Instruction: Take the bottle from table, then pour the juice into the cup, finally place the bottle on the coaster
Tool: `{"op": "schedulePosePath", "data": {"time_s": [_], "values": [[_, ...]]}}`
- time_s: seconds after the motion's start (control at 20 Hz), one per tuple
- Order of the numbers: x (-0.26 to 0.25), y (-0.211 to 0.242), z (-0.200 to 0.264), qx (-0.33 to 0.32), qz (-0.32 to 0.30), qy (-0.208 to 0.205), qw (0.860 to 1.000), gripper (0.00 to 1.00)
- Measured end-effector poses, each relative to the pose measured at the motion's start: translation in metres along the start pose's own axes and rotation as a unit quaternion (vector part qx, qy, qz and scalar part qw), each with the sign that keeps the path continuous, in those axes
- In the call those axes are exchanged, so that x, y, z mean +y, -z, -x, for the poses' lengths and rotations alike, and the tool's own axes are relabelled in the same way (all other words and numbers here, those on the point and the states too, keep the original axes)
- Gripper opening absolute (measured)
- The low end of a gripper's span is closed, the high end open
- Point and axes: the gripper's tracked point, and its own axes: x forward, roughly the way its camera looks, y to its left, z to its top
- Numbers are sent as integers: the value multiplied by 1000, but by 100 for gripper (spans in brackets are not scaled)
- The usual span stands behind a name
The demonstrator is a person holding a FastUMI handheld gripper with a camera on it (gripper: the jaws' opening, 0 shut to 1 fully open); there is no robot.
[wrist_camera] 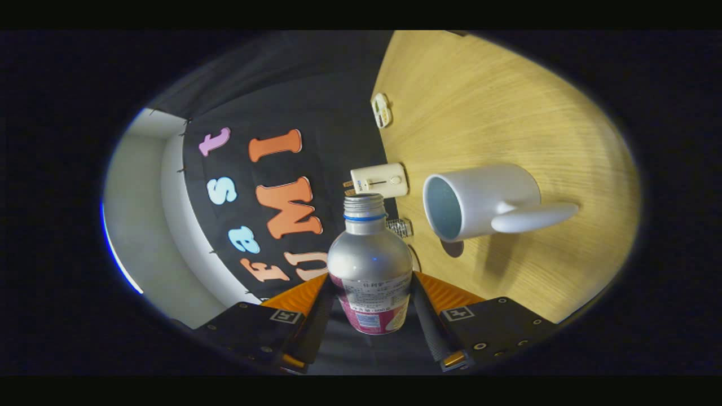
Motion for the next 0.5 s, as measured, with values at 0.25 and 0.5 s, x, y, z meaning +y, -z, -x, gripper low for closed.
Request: {"op": "schedulePosePath", "data": {"time_s": [0.25, 0.5], "values": [[9, -7, -7, -3, 199, 23, 980, 75], [32, -3, -19, 0, 352, 19, 936, 75]]}}
